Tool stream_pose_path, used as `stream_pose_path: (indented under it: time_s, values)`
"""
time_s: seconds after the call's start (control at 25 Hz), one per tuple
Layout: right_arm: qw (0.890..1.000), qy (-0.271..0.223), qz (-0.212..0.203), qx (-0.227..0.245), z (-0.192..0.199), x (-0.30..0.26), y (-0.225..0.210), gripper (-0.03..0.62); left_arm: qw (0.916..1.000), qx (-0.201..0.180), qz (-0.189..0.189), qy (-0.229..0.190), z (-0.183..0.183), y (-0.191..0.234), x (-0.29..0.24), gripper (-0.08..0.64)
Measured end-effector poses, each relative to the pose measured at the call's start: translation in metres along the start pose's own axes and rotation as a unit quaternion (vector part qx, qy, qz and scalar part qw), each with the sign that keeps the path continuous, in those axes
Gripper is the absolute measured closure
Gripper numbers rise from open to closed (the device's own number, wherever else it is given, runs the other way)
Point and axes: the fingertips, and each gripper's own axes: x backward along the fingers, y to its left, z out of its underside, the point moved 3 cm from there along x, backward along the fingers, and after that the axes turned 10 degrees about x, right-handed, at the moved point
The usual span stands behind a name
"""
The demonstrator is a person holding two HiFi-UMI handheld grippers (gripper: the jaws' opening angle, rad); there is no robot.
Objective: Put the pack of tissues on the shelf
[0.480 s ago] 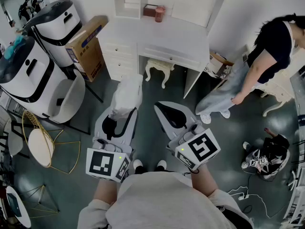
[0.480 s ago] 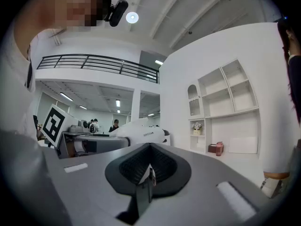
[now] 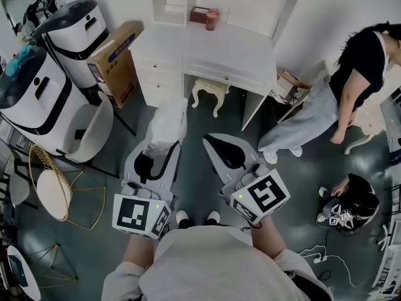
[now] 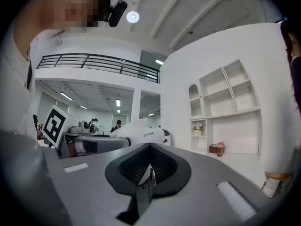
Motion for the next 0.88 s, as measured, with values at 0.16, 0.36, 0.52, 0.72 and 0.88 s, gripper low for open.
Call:
stream_pose_path:
  time_s: [0.16, 0.36, 0.52, 0.72, 0.88]
  values:
    - [1.0, -0.007, -0.004, -0.009, 0.005, 0.001, -0.002, 0.592, 1.0, -0.002, 0.0, -0.001, 0.004, -0.002, -0.003, 0.387]
    - [1.0, -0.013, 0.011, -0.015, -0.007, -0.024, 0.018, 0.592, 1.0, -0.003, 0.005, -0.004, -0.009, 0.029, 0.014, 0.387]
    - [0.999, -0.021, 0.019, -0.015, -0.016, -0.042, 0.039, 0.592, 0.9999, 0.001, 0.011, -0.005, -0.017, 0.056, 0.028, 0.387]
    - [1.0, -0.013, 0.023, -0.012, -0.01, -0.046, 0.05, 0.592, 0.9999, 0.004, 0.016, -0.004, -0.014, 0.064, 0.031, 0.387]
    - [1.0, -0.009, 0.026, -0.008, -0.008, -0.051, 0.049, 0.592, 0.9998, 0.007, 0.018, -0.005, -0.014, 0.071, 0.028, 0.387]
